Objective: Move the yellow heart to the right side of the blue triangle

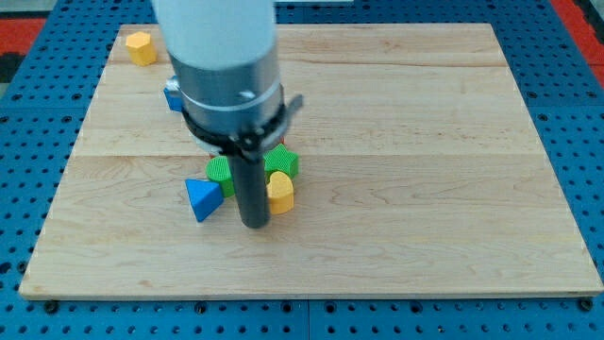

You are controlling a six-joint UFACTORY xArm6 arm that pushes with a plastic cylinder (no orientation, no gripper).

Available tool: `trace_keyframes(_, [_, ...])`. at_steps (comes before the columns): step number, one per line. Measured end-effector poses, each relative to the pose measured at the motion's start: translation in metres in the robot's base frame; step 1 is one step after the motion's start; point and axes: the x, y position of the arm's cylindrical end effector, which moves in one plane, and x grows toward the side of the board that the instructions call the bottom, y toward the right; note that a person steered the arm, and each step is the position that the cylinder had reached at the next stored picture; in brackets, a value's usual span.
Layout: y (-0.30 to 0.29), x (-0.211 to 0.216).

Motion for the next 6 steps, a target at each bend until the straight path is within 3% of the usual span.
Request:
trace_keyframes(1, [0.067, 0.005])
trace_keyframes(3, [0.019, -0.049])
trace_keyframes(4, [-0.029, -0.050])
trace_keyframes(5, [0.021, -0.019])
trace_keyframes(6, [0.010, 0.029])
